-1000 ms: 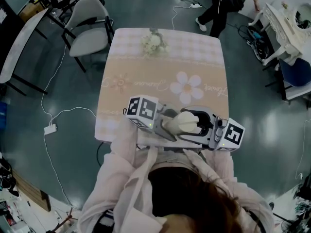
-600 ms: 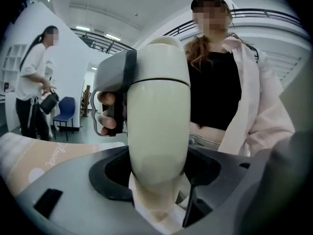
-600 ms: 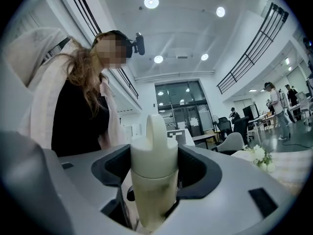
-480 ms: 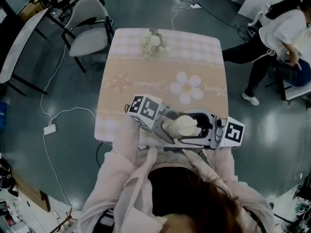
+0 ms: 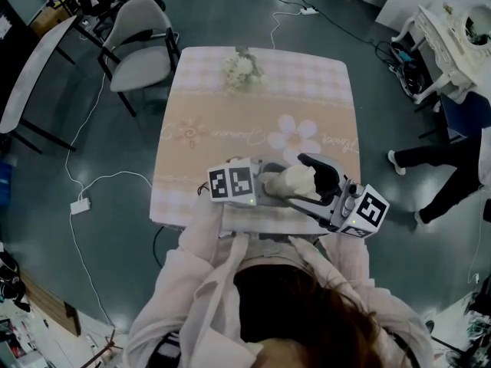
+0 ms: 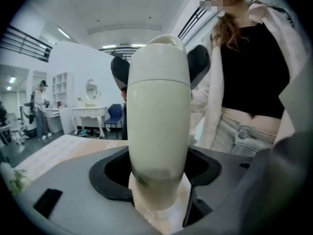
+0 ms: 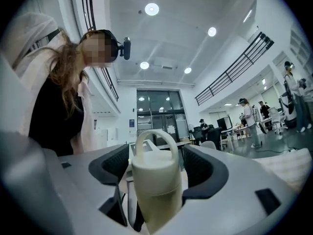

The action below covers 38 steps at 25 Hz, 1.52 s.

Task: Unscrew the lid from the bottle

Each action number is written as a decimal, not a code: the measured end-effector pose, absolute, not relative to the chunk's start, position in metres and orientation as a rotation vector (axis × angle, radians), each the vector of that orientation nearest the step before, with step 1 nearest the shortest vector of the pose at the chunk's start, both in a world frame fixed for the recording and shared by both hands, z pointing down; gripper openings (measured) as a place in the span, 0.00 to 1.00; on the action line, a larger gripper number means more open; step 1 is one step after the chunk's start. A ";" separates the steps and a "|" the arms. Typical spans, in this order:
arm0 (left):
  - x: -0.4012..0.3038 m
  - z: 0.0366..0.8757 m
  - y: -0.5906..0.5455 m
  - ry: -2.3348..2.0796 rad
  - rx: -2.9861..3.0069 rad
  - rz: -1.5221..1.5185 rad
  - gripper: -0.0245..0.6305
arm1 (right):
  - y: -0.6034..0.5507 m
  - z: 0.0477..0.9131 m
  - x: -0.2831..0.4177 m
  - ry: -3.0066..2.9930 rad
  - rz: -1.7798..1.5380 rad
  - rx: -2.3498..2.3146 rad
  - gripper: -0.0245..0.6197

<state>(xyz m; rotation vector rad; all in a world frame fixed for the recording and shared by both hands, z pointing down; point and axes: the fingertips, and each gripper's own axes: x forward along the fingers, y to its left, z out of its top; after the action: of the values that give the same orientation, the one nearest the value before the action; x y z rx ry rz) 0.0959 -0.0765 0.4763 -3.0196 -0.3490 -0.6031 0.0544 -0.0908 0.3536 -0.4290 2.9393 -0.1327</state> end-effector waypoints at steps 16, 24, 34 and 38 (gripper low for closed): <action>0.099 0.487 -0.134 0.680 -2.994 -0.782 0.52 | -0.133 0.358 0.077 2.845 -0.057 -0.891 0.50; 0.092 0.483 -0.120 0.512 -3.039 -0.721 0.52 | -0.121 0.354 0.061 2.925 -0.051 -0.713 0.50; 0.087 0.467 -0.108 0.361 -3.103 -0.654 0.52 | -0.108 0.341 0.053 2.951 0.031 -0.593 0.53; 0.080 0.472 -0.124 0.555 -3.067 -0.758 0.52 | -0.124 0.346 0.058 2.895 -0.034 -0.835 0.59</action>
<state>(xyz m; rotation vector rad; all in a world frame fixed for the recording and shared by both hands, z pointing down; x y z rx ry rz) 0.0801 -0.1245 0.4719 -3.0668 0.5549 -0.7584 0.0580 -0.1242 0.3464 -0.8347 2.8953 -0.0339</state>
